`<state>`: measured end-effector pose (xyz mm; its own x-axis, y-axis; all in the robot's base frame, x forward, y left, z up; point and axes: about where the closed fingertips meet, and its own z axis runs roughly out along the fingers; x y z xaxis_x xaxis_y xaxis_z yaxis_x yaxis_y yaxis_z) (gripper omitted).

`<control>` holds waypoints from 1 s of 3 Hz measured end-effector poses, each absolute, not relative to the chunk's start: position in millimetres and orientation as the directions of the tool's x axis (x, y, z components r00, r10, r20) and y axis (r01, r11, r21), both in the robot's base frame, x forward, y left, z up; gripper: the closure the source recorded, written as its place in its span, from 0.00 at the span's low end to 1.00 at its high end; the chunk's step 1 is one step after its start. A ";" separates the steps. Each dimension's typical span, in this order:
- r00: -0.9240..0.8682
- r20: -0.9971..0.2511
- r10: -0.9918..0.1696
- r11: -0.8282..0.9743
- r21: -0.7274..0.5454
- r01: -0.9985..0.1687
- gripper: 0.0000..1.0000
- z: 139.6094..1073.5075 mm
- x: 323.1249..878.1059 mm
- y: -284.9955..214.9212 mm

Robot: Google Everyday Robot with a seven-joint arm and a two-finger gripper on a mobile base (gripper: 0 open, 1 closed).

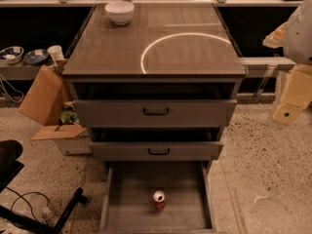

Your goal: Pick coke can from bottom drawer and place on counter

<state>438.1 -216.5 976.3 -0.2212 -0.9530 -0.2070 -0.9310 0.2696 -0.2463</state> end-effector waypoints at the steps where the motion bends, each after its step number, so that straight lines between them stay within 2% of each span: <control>1: -0.212 -0.214 -0.953 0.263 -0.247 -0.933 0.00 974.0 432.1 -207.4; 2: -0.206 -0.292 -0.934 0.269 -0.197 -0.943 0.00 933.6 418.5 -197.2; 3: -0.224 -0.441 -0.869 0.307 -0.126 -0.943 0.00 867.4 395.2 -188.8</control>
Offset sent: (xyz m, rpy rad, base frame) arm -0.0327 0.0459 -0.1447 0.4992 0.0234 -0.0455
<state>395.2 -188.8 867.4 -0.2240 -0.8690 -0.4411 -0.9434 0.3070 -0.1258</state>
